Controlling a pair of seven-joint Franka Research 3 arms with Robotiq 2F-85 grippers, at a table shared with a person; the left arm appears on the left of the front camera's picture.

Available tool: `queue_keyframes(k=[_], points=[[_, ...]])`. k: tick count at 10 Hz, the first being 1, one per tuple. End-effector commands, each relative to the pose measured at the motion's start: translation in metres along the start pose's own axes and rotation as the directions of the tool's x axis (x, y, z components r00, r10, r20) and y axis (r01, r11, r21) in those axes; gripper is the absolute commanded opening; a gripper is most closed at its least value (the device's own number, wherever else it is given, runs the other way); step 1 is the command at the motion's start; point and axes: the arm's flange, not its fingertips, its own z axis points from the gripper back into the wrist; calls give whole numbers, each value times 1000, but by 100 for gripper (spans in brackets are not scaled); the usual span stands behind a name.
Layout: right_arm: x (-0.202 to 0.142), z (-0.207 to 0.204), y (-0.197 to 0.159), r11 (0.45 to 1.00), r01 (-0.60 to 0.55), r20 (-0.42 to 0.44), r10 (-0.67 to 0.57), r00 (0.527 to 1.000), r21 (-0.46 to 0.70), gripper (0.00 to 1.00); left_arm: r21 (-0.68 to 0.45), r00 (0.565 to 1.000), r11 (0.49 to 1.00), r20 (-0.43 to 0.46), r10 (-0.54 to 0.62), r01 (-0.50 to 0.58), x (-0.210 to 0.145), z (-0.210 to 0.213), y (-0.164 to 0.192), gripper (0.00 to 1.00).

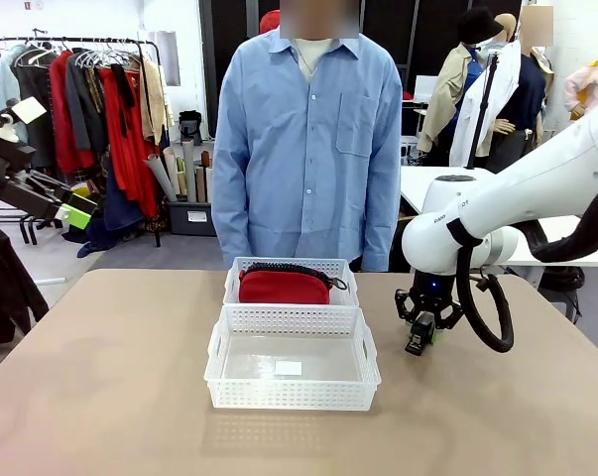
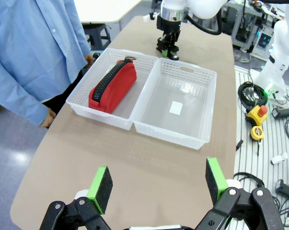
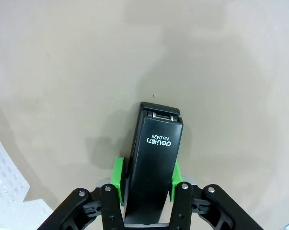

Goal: Distribute items into two baskets.
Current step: Pick up the Stapler that the person points to.

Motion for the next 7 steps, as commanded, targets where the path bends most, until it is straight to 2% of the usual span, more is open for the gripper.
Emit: queue_keyframes(k=[1,3,4,7], points=[[5,0,6,1000,24,3,-23,1000,-14,42,-5,1000,1000,1,4,-4,0,1,-1,100],[4,1,6,1000,20,8,-20,1000,-11,14,-5,1000,1000,1,4,-4,0,1,-1,100],[4,1,5,1000,16,0,-16,1000,-10,8,-5,1000,1000,1,4,-4,0,1,-1,100],[5,0,4,1000,16,11,-16,1000,-18,5,-5,1000,1000,1,4,-4,0,1,-1,100]])
